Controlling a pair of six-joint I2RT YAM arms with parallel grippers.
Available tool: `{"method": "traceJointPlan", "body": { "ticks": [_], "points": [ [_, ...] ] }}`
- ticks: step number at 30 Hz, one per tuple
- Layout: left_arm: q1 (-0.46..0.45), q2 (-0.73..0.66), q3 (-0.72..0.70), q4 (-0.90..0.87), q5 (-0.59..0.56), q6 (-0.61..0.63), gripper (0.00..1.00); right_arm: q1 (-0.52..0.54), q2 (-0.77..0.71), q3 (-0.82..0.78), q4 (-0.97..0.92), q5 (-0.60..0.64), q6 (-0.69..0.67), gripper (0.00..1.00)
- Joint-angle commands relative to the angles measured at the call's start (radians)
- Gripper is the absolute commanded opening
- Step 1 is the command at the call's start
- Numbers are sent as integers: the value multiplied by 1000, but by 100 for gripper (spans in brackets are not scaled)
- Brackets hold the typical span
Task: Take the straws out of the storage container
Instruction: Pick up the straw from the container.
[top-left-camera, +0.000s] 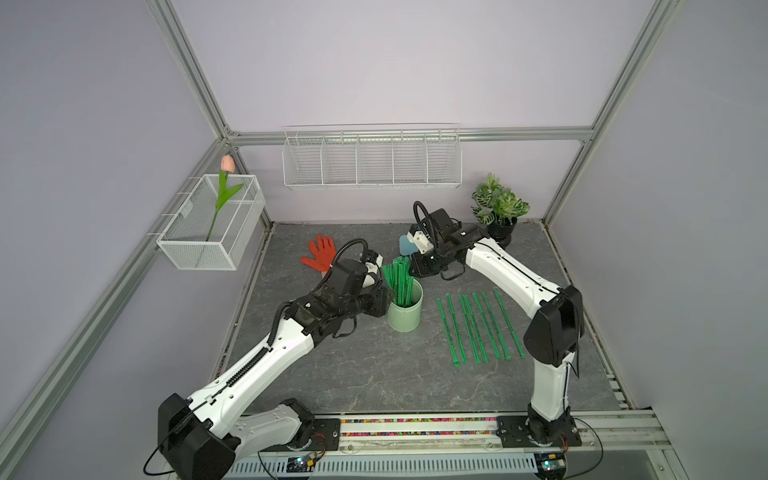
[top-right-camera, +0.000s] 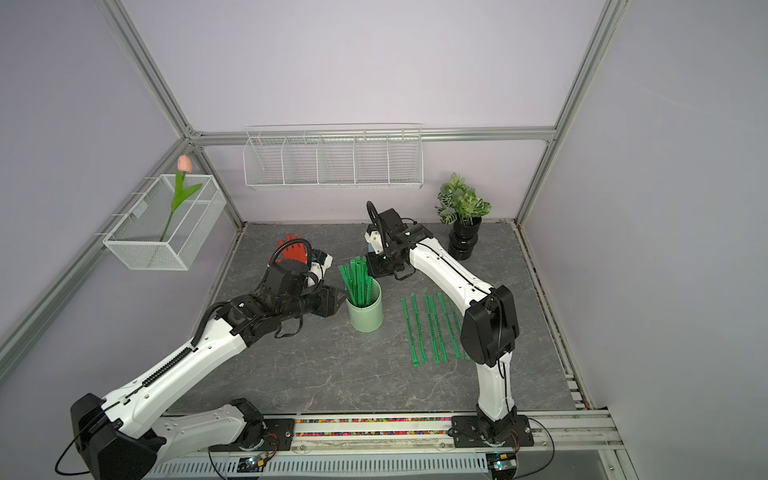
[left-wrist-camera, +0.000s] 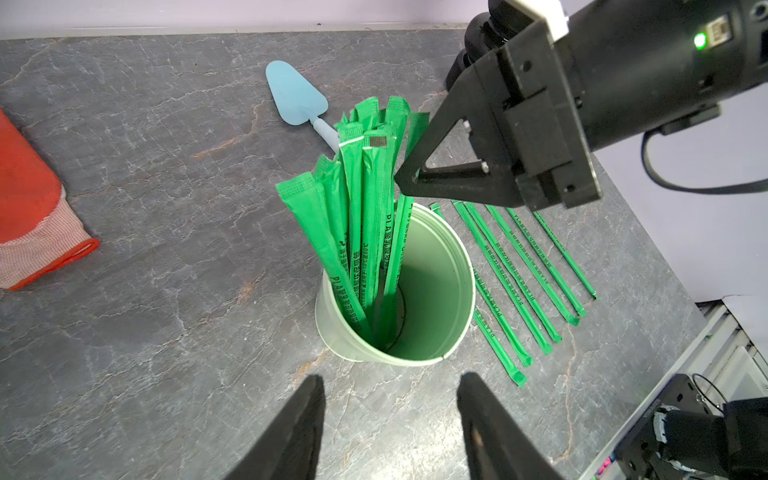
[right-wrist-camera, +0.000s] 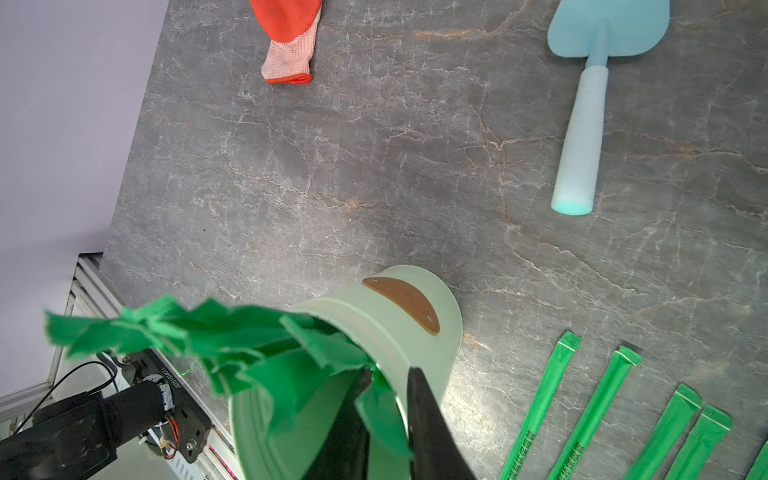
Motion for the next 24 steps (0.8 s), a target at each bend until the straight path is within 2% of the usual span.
{"method": "traceJointPlan", "body": {
  "ticks": [1, 16, 24],
  "points": [
    [-3, -2, 7, -8, -9, 4, 55, 4, -8, 17, -14, -11, -9, 17],
    [-3, -4, 8, -7, -2, 1, 55, 14, -108, 13, -39, -13, -26, 10],
    [-3, -5, 9, -7, 0, 2, 55, 15, -183, 63, -150, -3, -61, 10]
  ]
}}
